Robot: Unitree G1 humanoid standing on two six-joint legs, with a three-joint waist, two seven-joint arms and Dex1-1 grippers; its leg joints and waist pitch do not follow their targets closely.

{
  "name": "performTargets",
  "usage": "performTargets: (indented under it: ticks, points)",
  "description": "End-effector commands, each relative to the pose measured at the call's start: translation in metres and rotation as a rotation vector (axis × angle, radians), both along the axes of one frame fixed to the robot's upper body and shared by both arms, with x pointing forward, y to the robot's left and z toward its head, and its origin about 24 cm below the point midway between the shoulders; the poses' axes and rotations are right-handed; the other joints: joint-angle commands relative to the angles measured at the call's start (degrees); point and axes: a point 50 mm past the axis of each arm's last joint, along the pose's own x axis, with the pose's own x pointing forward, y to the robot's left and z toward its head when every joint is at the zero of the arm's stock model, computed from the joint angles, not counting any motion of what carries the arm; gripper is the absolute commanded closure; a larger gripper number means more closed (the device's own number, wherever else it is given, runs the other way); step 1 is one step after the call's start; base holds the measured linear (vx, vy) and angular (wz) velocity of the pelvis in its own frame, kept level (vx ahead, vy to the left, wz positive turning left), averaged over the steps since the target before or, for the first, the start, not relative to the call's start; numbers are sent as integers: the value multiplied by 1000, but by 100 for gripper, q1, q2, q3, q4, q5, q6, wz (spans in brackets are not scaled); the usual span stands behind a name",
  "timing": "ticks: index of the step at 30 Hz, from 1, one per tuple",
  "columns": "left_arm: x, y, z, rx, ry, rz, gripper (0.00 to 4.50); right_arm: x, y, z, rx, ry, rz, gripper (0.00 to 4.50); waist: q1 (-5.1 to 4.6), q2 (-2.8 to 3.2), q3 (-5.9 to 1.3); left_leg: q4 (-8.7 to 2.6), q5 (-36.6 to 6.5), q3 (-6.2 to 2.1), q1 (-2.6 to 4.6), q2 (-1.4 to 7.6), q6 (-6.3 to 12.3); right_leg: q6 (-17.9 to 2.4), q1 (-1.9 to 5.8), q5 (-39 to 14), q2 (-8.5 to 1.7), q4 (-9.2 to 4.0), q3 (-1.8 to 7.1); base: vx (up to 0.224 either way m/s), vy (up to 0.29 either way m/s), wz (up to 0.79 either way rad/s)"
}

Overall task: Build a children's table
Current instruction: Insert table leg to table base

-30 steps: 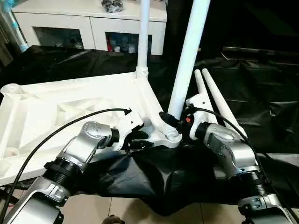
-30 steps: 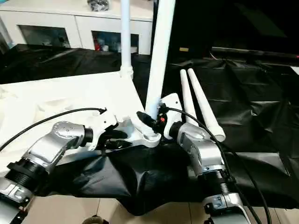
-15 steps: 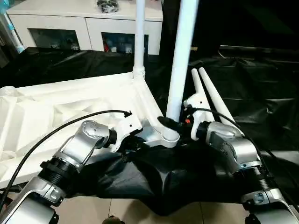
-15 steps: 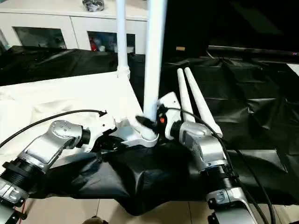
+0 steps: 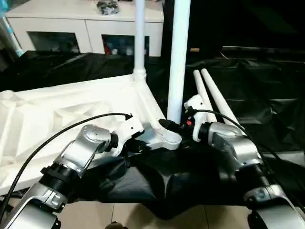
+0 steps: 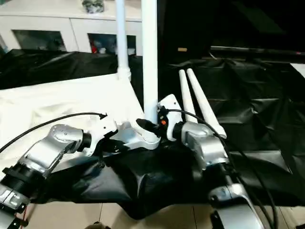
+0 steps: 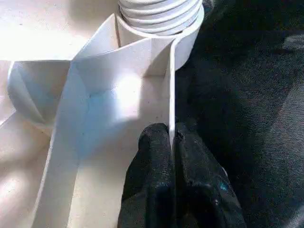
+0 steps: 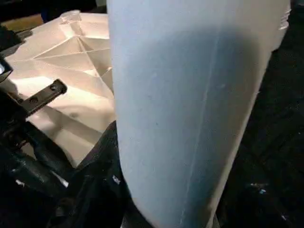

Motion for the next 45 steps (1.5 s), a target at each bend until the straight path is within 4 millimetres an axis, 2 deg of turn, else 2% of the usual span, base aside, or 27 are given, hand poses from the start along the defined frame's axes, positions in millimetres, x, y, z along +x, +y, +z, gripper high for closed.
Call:
performTargets:
  ticks: [1,3,9,14,19,26,30,32,36,39,45]
  points:
    - [-2,-7,7,-105,-16,-3,450,3,-4,-2,-2,11,-37,258,-4,-7,-346,-384,-1127,5,50,13,-87,-1226,231,-194,-260,-449,231,0,0,0]
    - [-3,-7,6,-121,-18,3,450,4,-3,-2,6,15,-32,258,-4,-8,-354,-381,-1121,16,76,10,-66,-1202,216,-232,-254,-458,249,0,0,0]
    - [-5,-8,7,-170,-51,10,450,5,-3,-3,14,20,-17,258,-11,-13,-360,-372,-1051,33,77,11,20,-1249,202,-81,-240,-449,255,0,0,0]
    - [-5,-5,-1,-70,-68,6,450,5,-3,-4,13,23,-11,258,-8,-24,-343,-387,-1103,38,78,17,30,-1184,185,-300,-243,-478,263,0,0,0]
    - [-3,2,-7,-6,-56,39,450,5,-2,-4,15,23,-9,258,-13,-7,-327,-405,-1270,37,93,22,-28,-1151,163,-578,-246,-507,267,0,0,0]
    - [-5,6,-8,3,-4,42,450,5,-3,-5,12,22,-10,258,-10,-1,-336,-404,-1231,33,85,19,-40,-1173,165,-465,-245,-494,270,0,0,0]
    - [-2,5,-5,-19,-20,63,450,5,-9,-9,47,34,-53,258,-10,-17,-324,-413,-1309,35,85,22,-29,-1181,160,-582,-254,-508,270,0,0,0]
    - [0,3,-3,-37,-28,87,450,4,-18,-13,114,55,-127,258,-11,-14,-322,-420,-1368,34,92,28,-34,-1162,154,-692,-259,-523,274,0,0,0]
    - [0,3,-3,-34,-33,91,450,-2,-30,-25,156,78,-190,259,10,0,-330,-421,-1307,32,89,32,-4,-1161,153,-575,-257,-520,273,0,0,0]
    - [1,3,-4,-30,-38,97,450,-6,-34,-30,173,81,-215,259,28,-2,-331,-420,-1287,37,95,31,11,-1164,151,-503,-254,-524,274,0,0,0]
    - [3,3,-3,-28,-56,112,450,-19,-38,-41,158,33,-242,259,38,22,-314,-447,-1479,22,86,29,-27,-1082,147,-813,-265,-559,274,0,0,0]
